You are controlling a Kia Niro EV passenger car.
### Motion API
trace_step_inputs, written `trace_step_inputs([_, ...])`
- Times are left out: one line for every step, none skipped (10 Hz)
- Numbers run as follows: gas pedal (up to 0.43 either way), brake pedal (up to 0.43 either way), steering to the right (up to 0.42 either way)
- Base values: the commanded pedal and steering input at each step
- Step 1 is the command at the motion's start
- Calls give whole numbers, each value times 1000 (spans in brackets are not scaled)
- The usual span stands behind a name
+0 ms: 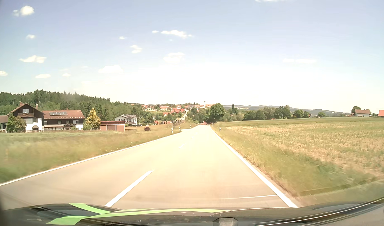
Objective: Follow the waypoints while adhering to traffic rules and regulations
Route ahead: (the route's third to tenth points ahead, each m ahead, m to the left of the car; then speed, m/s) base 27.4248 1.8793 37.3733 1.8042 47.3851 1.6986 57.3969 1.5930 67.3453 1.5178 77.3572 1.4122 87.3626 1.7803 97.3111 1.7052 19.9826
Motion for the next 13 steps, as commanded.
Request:
trace_step_inputs([177, 0, 0])
trace_step_inputs([98, 0, 0])
trace_step_inputs([47, 0, 0])
trace_step_inputs([28, 0, 0])
trace_step_inputs([0, 0, 0])
trace_step_inputs([0, 0, 0])
trace_step_inputs([0, 0, 0])
trace_step_inputs([0, 0, 0])
trace_step_inputs([0, 0, 0])
trace_step_inputs([0, 0, 0])
trace_step_inputs([0, 0, 1])
trace_step_inputs([0, 0, 2])
trace_step_inputs([0, 0, 3])
